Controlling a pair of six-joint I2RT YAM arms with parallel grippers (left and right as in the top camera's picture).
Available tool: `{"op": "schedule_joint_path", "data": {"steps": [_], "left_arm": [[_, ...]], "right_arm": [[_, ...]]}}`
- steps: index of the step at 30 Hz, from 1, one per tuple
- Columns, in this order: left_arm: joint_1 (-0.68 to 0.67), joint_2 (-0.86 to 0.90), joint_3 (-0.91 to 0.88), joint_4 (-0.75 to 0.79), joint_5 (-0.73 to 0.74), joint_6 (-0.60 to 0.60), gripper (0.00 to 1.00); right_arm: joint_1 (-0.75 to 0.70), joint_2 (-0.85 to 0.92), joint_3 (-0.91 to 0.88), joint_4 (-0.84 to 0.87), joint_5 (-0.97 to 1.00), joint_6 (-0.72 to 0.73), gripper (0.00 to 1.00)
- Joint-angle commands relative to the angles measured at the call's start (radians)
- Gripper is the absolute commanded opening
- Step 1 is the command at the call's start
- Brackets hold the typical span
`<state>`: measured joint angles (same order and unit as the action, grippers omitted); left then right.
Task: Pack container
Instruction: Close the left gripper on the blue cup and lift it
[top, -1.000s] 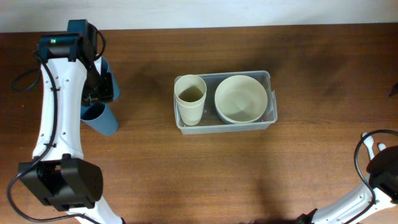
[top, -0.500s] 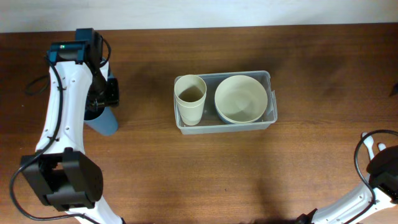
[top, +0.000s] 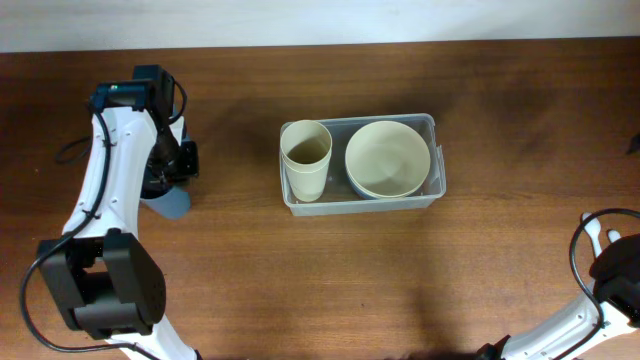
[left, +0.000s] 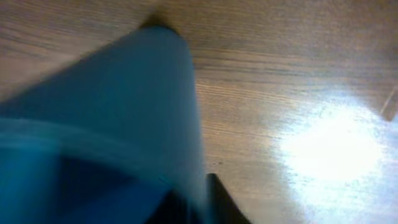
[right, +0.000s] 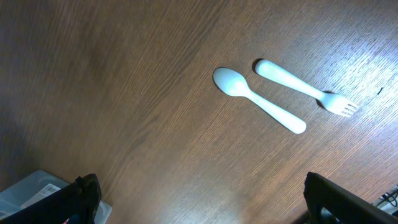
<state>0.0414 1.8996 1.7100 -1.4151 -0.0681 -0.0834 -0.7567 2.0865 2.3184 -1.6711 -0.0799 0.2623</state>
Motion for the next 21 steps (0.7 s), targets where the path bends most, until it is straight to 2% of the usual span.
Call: {"op": "schedule_joint_path", "data": {"steps": [1, 6, 11, 18, 21], "left_arm": [[0.003, -0.013, -0.010, -0.003, 0.051, 0.010, 0.02], [0.000, -0.020, 0.028, -0.106, 0.103, 0.002, 0.01], [-0.025, -0.057, 0.174, -0.215, 0.173, 0.002, 0.01], [-0.148, -0.087, 0.642, -0.243, 0.173, -0.013, 0.02], [-0.198, -0.087, 0.799, -0.253, 0.129, -0.014, 0.02]], "right_arm": [[0.004, -0.002, -0.003, 0.003, -0.005, 0.008, 0.99], [0.004, -0.002, -0.003, 0.003, -0.005, 0.008, 0.99], [0.004, -0.002, -0.003, 0.003, -0.005, 0.008, 0.99], [0.004, -0.002, -0.003, 0.003, -0.005, 0.008, 0.99], [0.004, -0.002, -0.003, 0.003, -0.005, 0.008, 0.99]]}}
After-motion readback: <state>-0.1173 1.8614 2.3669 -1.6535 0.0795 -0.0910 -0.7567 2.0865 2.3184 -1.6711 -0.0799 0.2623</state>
